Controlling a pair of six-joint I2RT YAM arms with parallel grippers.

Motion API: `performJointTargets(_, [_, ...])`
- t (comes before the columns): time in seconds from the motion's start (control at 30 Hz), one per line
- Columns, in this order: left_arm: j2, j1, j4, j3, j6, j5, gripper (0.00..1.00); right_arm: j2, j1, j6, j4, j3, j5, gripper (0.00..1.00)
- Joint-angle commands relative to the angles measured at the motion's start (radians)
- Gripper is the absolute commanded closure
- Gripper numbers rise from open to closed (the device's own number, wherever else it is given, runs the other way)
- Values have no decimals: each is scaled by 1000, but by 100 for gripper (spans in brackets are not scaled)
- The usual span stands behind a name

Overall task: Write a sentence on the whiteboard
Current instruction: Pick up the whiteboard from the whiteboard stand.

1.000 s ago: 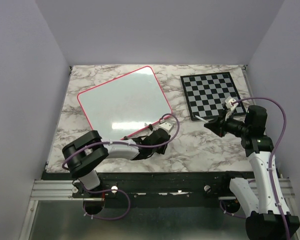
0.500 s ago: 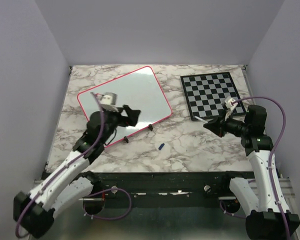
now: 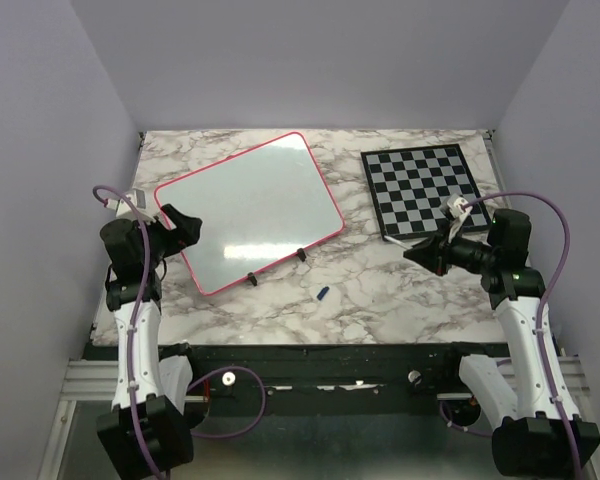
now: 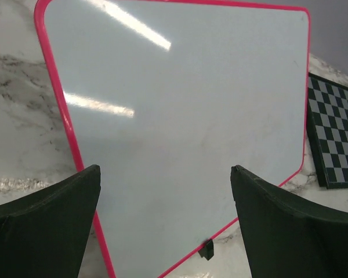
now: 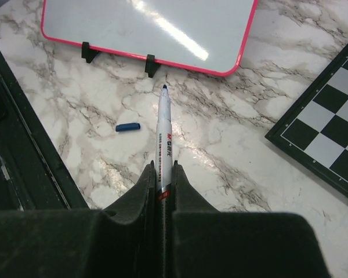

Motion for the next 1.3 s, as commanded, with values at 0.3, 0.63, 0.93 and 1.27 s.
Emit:
performJointTargets(0.3, [198,126,25,2,87,17,1,-5,-7,-31,-71,20,-104,99])
performJointTargets(0.63, [388,200,550,-129,-8,350,6,-8,-7,-44,-89,23,-136,100])
performJointTargets(0.93, [590,223,1060,-177,-224,555,29,-8,-7,-48,-91,22,-138,99])
performJointTargets(1.27, [779,232,1345,-155,-395,627,42,-6,-7,-50,-89,20,-135,99])
